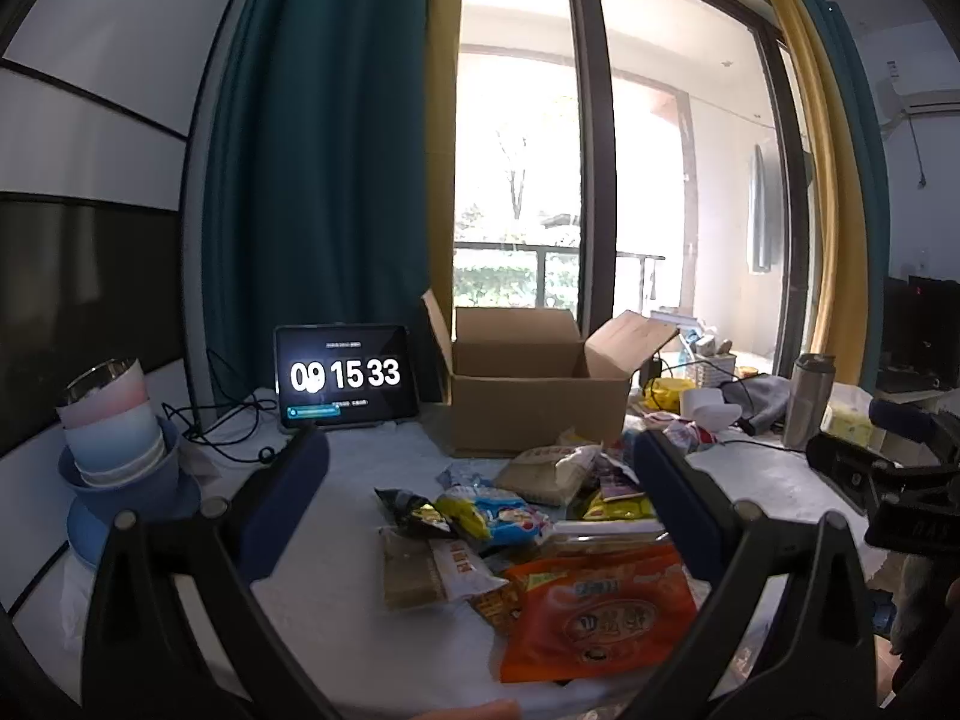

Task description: Organize snacks

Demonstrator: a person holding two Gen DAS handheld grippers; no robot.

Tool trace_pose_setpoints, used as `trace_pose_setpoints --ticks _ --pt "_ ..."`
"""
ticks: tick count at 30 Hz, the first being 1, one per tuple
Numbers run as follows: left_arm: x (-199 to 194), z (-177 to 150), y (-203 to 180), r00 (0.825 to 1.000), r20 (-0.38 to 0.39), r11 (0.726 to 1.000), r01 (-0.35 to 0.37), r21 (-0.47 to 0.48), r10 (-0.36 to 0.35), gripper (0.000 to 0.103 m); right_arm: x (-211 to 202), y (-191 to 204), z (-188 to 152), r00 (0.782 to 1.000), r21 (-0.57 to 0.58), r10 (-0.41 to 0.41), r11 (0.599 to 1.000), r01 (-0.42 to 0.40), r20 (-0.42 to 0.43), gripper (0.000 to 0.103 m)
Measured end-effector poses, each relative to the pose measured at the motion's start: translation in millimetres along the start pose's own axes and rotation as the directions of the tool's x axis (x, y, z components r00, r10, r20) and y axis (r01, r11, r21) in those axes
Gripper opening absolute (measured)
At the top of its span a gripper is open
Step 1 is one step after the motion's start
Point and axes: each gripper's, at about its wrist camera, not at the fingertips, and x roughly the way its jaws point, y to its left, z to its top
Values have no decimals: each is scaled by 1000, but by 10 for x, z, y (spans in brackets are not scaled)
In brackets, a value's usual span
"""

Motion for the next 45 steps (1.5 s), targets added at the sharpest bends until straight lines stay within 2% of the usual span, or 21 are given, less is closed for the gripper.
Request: trace_pose_setpoints --ticks 45 --pt "91 -31 64 999 -29 1000 -29 -6 29 102 -3 7 -11 1000 4 -4 1000 4 1 102"
